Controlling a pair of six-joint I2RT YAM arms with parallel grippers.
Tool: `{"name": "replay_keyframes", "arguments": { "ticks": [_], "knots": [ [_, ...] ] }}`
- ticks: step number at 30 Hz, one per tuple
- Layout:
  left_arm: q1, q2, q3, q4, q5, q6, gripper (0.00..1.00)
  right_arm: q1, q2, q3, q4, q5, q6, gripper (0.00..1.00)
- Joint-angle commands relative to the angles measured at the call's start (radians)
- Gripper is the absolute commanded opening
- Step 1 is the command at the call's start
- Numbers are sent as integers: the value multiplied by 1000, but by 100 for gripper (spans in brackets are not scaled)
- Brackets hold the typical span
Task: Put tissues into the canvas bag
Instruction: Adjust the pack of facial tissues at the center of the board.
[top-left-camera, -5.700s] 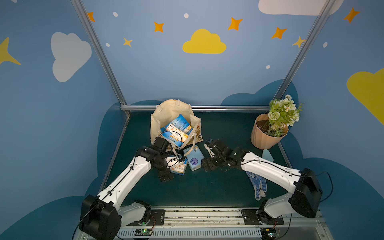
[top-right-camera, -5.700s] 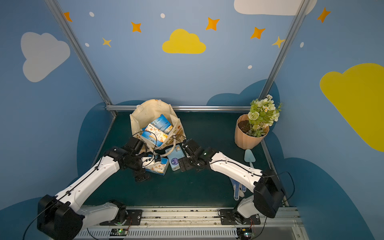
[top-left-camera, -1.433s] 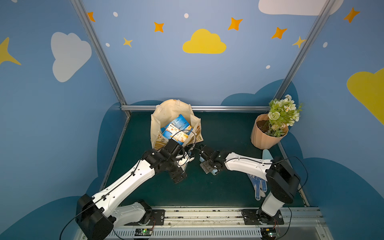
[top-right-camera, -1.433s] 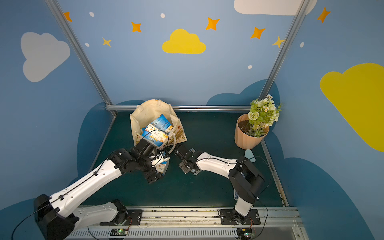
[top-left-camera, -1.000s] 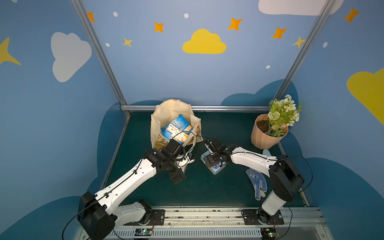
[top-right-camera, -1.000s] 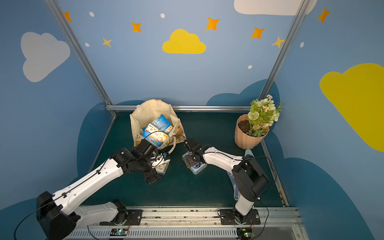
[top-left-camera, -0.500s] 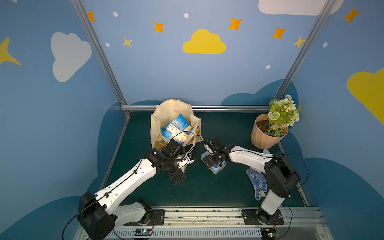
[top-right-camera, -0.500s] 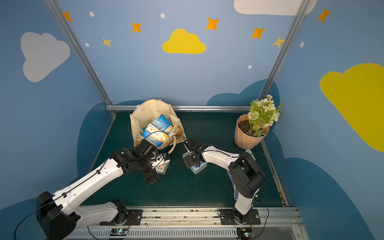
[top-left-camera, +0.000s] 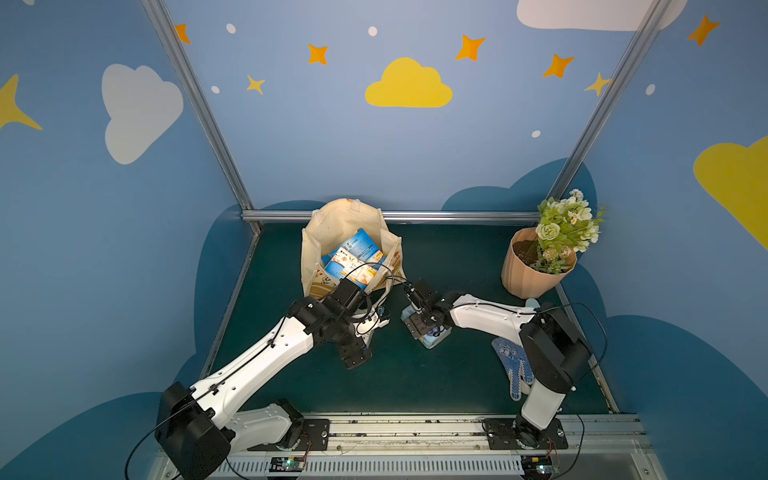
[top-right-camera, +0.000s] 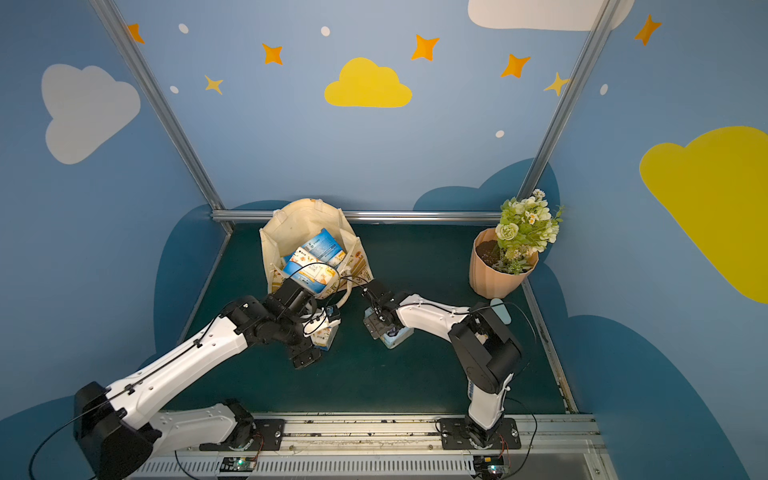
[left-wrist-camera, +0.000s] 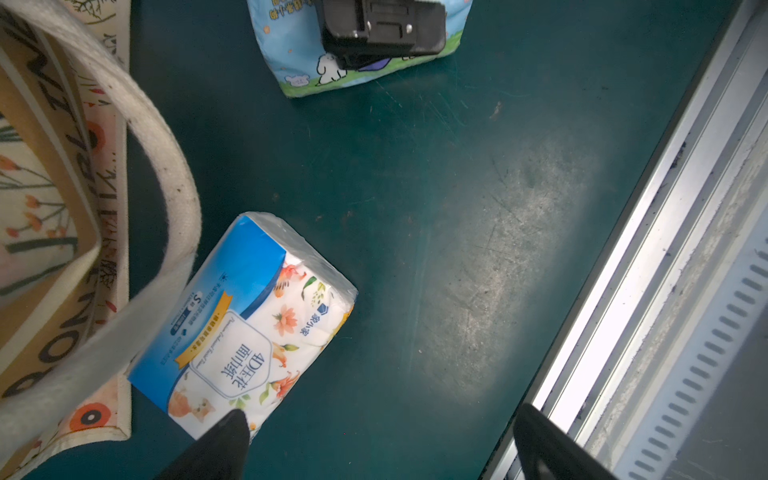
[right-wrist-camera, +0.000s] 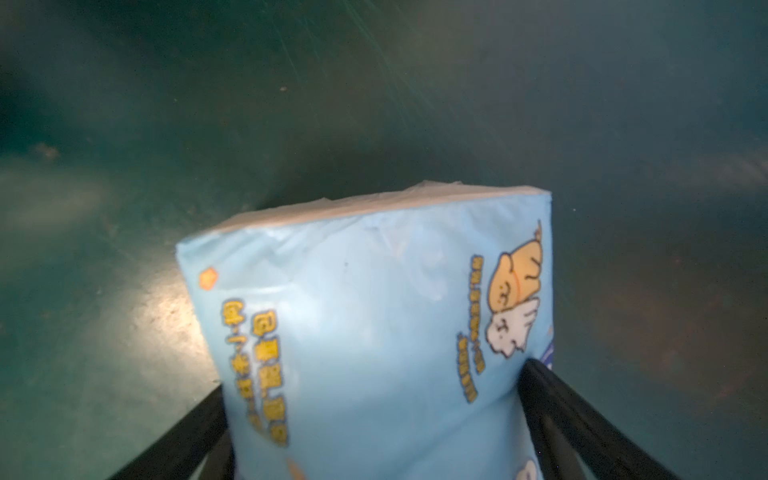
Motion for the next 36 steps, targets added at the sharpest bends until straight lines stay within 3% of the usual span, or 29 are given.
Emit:
{"name": "replay_keyframes", "arguments": {
  "ticks": [1, 15, 22, 36],
  "knots": [
    [4, -4, -2, -27, 16, -5, 100, 8, 23, -7, -50, 34, 7, 97],
    [5, -25, -5, -37, 15, -6, 100, 7, -31, -33, -38, 70, 42, 93],
    [2, -30, 0, -40, 9, -6, 100, 1, -62, -37, -28, 60, 38, 79],
    [5, -32, -6, -37, 11, -13, 100, -16, -83, -31, -19, 66, 23, 64]
  ]
}}
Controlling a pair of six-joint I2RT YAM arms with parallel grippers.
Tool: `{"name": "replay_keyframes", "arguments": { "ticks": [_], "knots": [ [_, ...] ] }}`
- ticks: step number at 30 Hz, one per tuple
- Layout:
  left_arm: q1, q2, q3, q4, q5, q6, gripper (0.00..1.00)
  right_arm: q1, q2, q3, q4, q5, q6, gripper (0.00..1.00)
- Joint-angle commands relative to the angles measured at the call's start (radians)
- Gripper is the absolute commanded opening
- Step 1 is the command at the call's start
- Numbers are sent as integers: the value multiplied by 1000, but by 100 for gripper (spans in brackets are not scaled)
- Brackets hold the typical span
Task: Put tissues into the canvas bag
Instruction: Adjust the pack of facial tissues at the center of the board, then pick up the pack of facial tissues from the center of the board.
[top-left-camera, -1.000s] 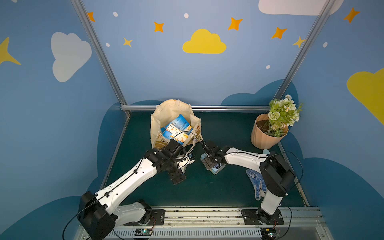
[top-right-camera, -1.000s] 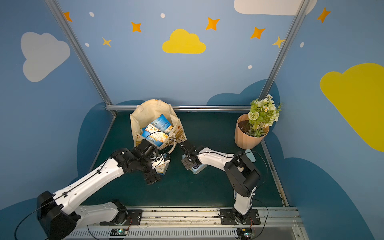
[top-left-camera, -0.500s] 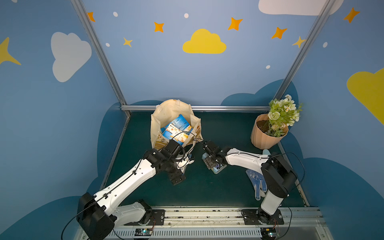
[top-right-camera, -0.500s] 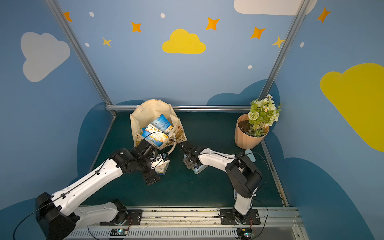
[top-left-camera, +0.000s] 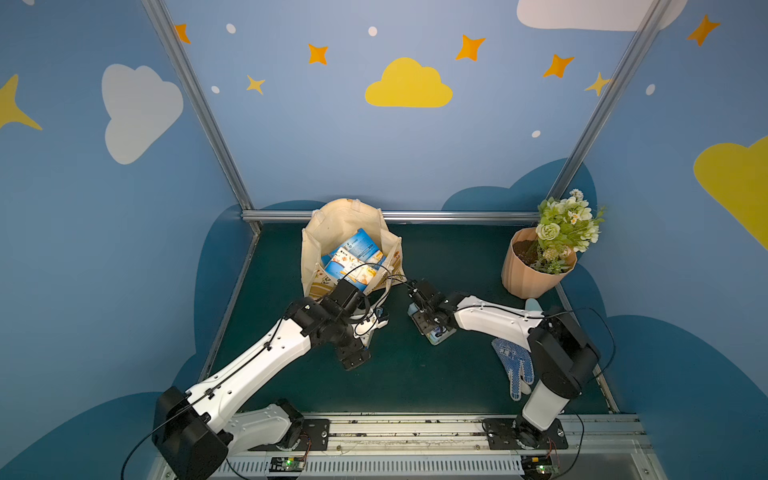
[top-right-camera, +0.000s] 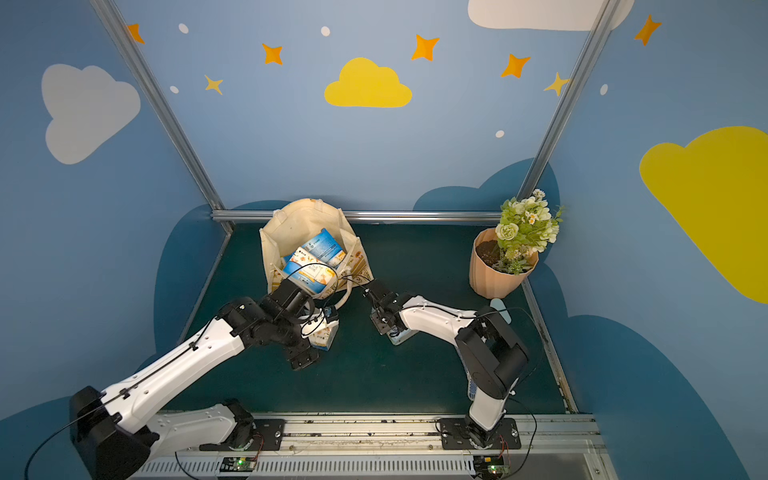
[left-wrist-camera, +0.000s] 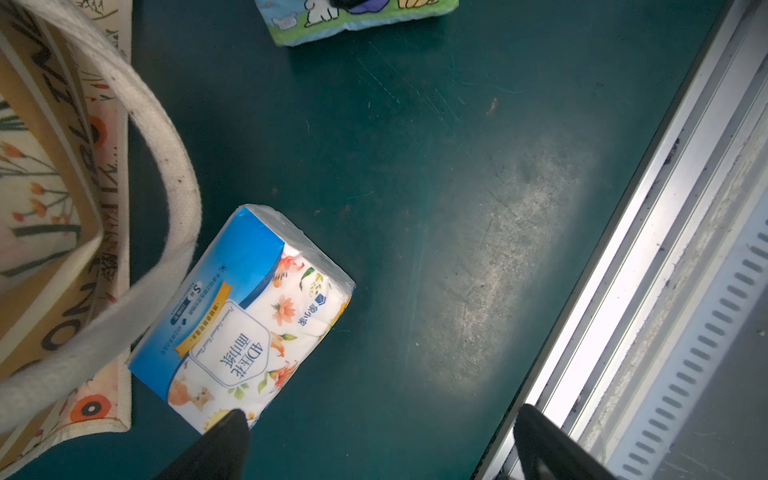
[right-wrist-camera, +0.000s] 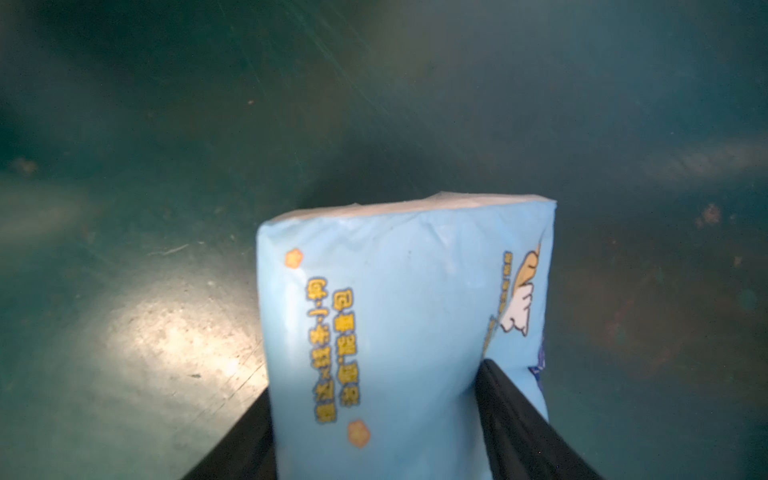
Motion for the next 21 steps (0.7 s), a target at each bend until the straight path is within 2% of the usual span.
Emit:
{"name": "replay_keyframes", "arguments": {
  "ticks": [1, 9, 14, 15, 16, 19, 21],
  "knots": [
    [4, -12, -4, -18, 11, -12, 100, -11, -33, -7, -19, 8, -3, 65],
    [4, -7, -2, -18, 14, -17, 100, -33, -77, 5, -19, 10, -20, 65],
    [4, -7, 0, -13, 21, -28, 100, -85, -138, 22, -29, -116, -15, 65],
    [5, -7, -1, -13, 22, -29, 100, -93, -140, 29, -42, -126, -10, 68],
    [7, -6, -1, -12, 23, -30, 100, -99, -141, 39, -58, -115, -7, 77],
    [4, -11, -6, -13, 26, -38, 100, -112, -156, 35, -71, -96, -6, 95],
    [5, -13, -12, -12, 27, -42, 100, -145, -175, 16, -50, -195, -7, 95]
  ]
}}
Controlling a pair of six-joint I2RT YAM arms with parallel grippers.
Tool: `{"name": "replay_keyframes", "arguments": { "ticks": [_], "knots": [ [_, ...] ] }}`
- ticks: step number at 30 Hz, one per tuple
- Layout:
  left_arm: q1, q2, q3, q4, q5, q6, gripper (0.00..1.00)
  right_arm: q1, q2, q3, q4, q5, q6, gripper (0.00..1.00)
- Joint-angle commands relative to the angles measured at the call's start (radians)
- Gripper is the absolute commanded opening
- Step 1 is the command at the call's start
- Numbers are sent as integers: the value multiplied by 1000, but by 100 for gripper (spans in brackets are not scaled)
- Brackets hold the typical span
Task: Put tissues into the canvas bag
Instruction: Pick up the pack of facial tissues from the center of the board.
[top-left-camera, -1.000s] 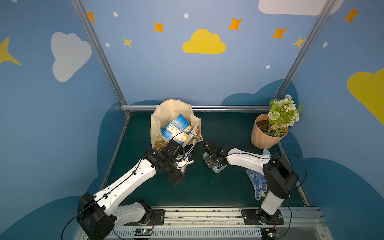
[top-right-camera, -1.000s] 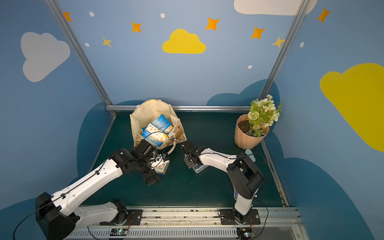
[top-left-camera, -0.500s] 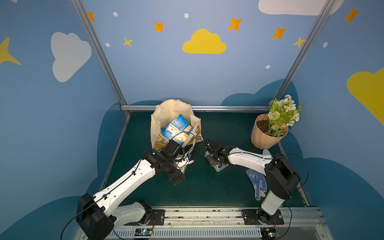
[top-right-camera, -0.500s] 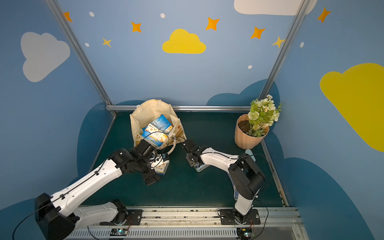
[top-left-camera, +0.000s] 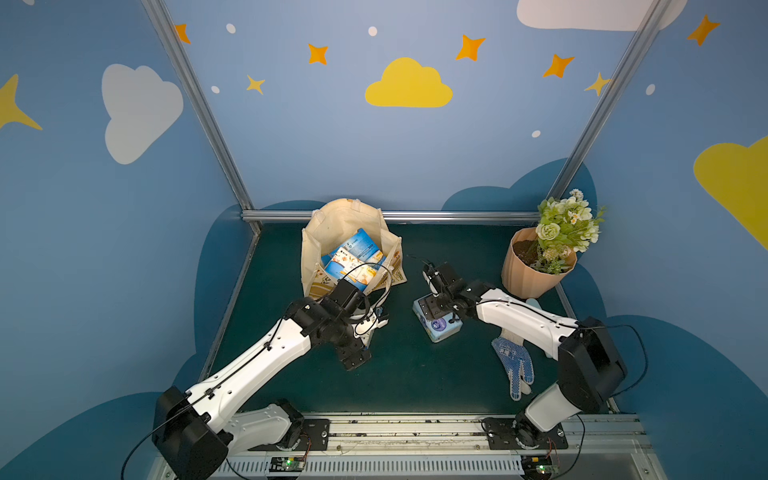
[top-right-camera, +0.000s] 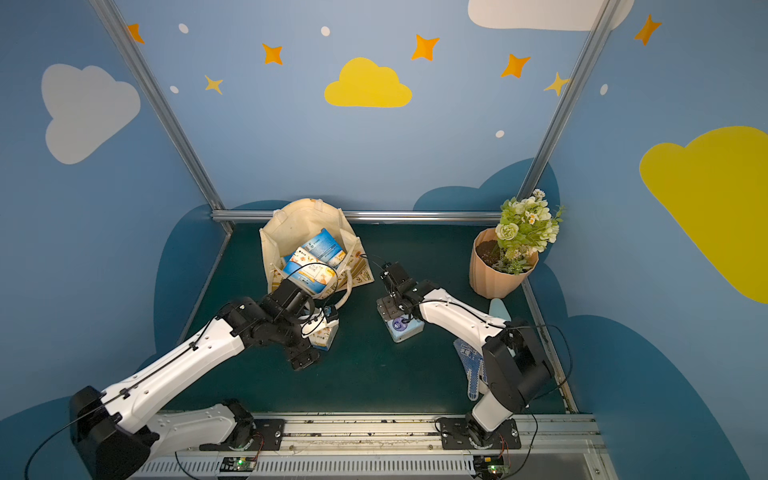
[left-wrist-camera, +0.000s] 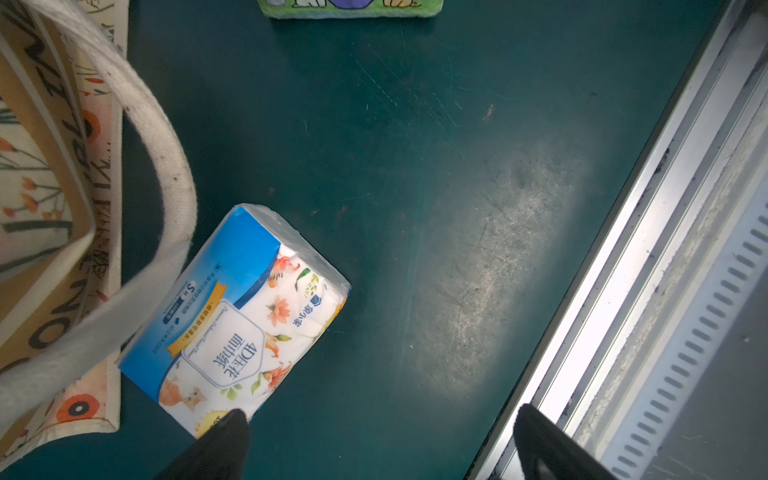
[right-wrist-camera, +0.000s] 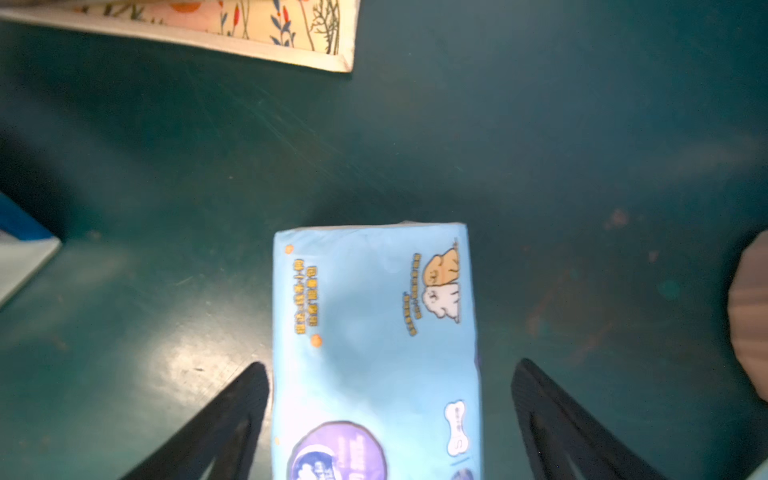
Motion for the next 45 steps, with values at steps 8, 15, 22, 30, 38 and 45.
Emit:
{"name": "replay_keyframes", "arguments": {
  "ticks": [8, 15, 22, 30, 38, 45],
  "knots": [
    [4, -13, -22, -11, 13, -21, 100, -142, 46, -8, 7, -270, 33, 96],
    [4, -16, -28, -17, 37, -16, 100, -148, 136, -3, 61, -291, 4, 97],
    [6, -17, -27, -25, 35, -13, 100, -155, 191, -8, 97, -393, 13, 97],
    [6, -13, -25, -23, 43, -19, 100, -178, 234, -41, 129, -462, 16, 97],
    [5, -13, -28, -20, 53, -23, 100, -189, 256, -66, 155, -532, 17, 96],
    [6, -20, -15, -29, 49, -21, 100, -189, 233, -55, 139, -550, 71, 57]
  ]
}}
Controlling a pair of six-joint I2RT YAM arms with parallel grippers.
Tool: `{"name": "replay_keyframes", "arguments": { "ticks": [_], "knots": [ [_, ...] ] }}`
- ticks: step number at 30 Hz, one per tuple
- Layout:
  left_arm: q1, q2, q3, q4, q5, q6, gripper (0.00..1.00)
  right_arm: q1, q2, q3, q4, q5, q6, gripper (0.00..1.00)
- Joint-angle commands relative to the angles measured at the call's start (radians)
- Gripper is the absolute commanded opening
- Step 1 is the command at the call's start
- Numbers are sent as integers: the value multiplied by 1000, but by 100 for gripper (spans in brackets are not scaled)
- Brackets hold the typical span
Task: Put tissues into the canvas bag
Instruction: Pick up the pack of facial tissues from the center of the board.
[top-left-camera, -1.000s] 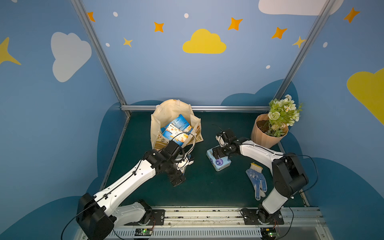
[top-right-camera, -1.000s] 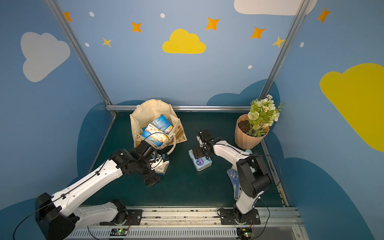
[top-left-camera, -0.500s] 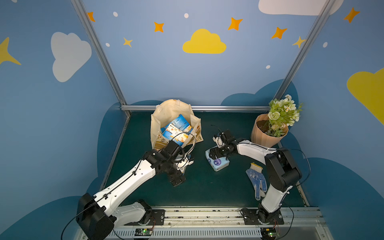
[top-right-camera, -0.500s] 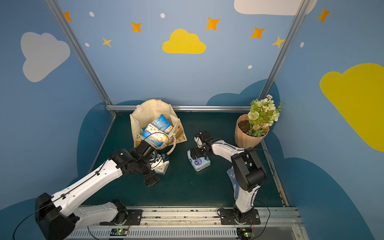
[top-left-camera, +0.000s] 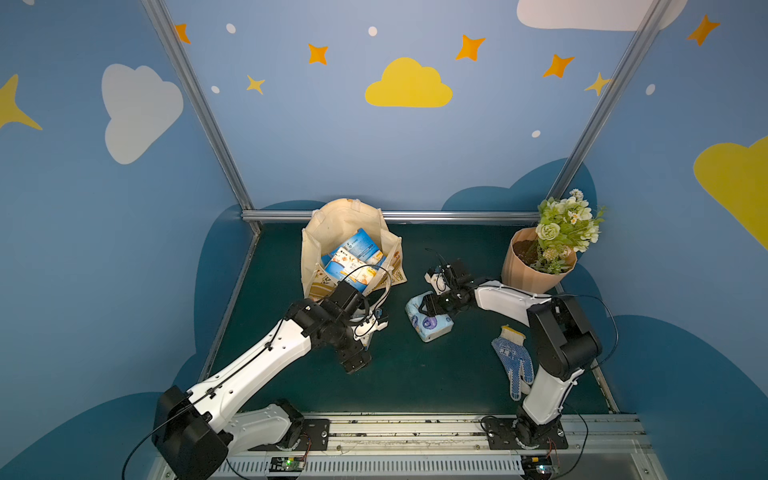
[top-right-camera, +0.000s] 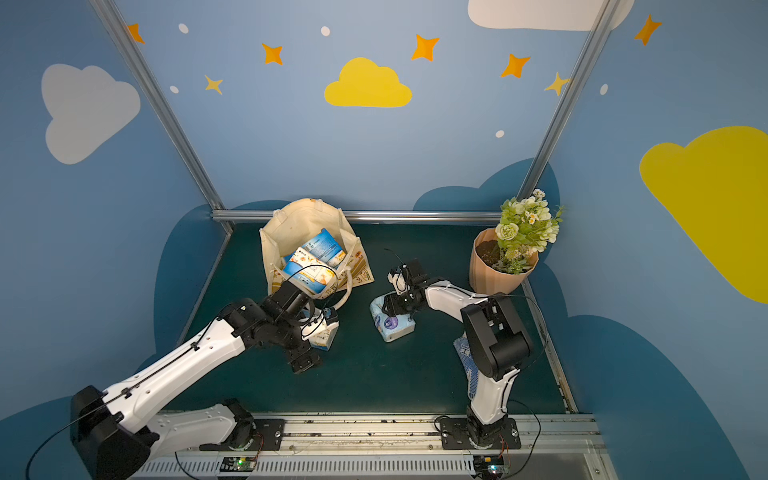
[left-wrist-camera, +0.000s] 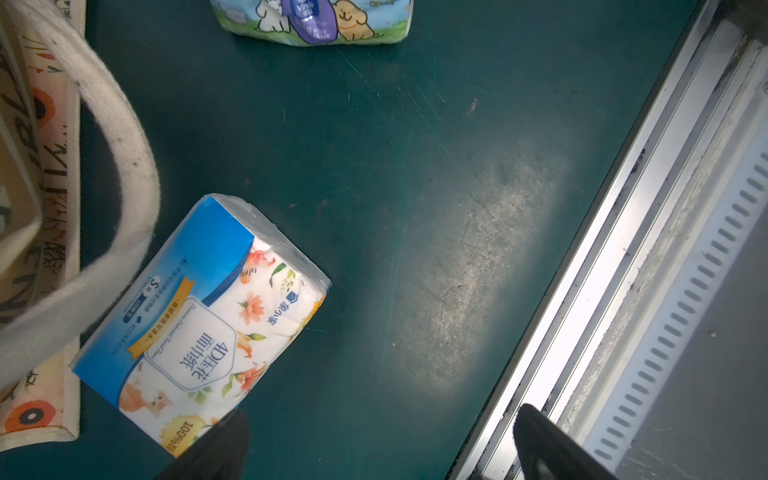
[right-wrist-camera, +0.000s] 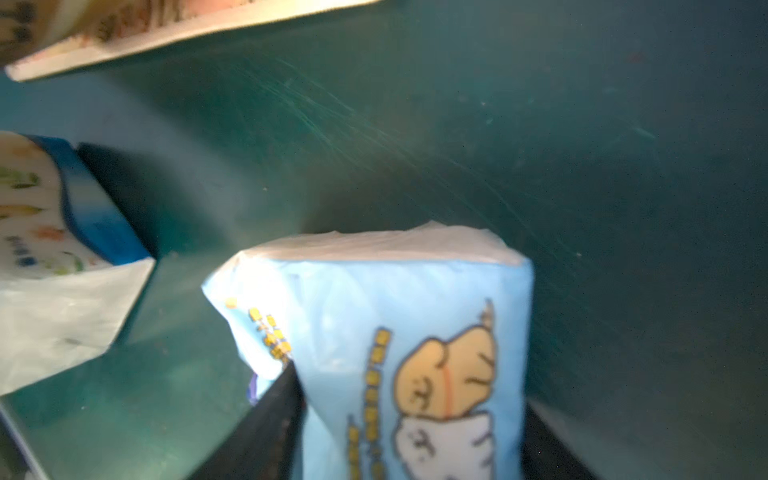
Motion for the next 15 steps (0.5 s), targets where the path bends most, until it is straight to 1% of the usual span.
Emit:
{"name": "replay_keyframes", "arguments": {
  "ticks": [1, 2, 7, 8, 9, 12, 15],
  "knots": [
    [3, -21, 7, -24, 9, -5, 100, 7, 11, -29, -45, -13, 28, 52],
    [3, -21, 7, -24, 9, -6, 100, 8, 5, -38, -36, -12, 30, 48],
    [2, -24, 5, -20, 8, -9, 100, 6, -48, -72, 2, -6, 44, 47],
    [4, -26, 5, -21, 8, -11, 100, 7, -59, -75, 4, -11, 44, 42],
    [4, -26, 5, -20, 8, -12, 100, 5, -71, -74, 3, -17, 44, 40],
    [4, -23, 7, -17, 6, -18, 100, 3, -100, -58, -15, -21, 45, 43],
    [5, -20, 12, -7, 7, -34, 100, -3, -129, -48, -21, -46, 49, 42]
  ]
}}
